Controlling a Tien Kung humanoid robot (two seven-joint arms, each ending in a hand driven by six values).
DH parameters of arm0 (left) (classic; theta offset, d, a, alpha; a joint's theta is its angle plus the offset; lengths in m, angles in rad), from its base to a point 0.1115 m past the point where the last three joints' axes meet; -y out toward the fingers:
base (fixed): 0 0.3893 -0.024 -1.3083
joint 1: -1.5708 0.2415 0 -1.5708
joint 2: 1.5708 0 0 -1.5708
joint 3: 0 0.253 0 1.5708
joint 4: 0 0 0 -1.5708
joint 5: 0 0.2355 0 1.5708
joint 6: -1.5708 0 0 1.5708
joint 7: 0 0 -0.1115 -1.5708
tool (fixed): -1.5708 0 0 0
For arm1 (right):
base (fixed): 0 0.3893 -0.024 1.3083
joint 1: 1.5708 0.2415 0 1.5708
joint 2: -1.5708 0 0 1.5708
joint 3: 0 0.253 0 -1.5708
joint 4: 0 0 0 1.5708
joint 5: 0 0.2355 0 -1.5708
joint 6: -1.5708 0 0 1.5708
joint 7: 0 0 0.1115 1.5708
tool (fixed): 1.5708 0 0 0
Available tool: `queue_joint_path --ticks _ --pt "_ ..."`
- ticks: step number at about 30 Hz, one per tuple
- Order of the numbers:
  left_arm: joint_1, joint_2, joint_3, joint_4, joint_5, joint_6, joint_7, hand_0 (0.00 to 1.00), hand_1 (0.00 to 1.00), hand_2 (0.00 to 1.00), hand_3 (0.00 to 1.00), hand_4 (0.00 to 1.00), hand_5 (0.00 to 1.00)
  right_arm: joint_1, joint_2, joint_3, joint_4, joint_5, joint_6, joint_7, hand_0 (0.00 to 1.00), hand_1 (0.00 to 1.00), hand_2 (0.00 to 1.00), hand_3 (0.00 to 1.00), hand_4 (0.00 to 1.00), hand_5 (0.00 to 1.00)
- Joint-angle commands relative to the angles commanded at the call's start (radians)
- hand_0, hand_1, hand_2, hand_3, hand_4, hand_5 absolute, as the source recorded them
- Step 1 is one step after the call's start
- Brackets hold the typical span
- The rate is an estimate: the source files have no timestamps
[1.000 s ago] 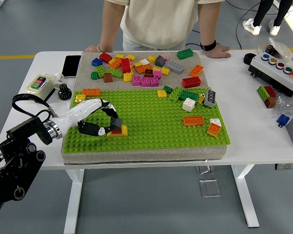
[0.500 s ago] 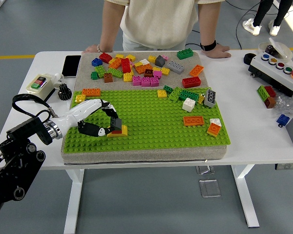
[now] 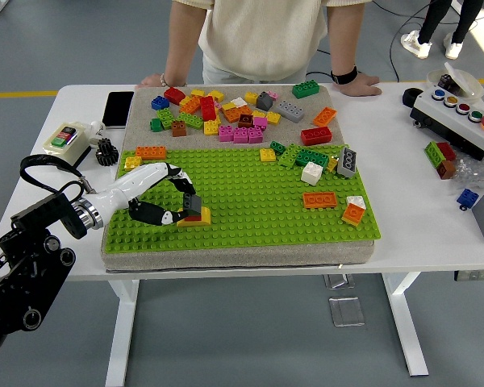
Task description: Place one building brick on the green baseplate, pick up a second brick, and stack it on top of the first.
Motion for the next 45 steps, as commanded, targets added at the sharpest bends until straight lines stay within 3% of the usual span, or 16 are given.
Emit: queue_joint_path --ticks 45 --pt "-0.015 -0.004 -0.01 0.003 -0.006 -0.006 0.0 0.716 0.637 0.589 0.556 0.83 0.08 0.002 -0.002 0.003 0.0 0.0 0.007 0.001 0.731 0.639 0.685 0.61 0.923 0.477"
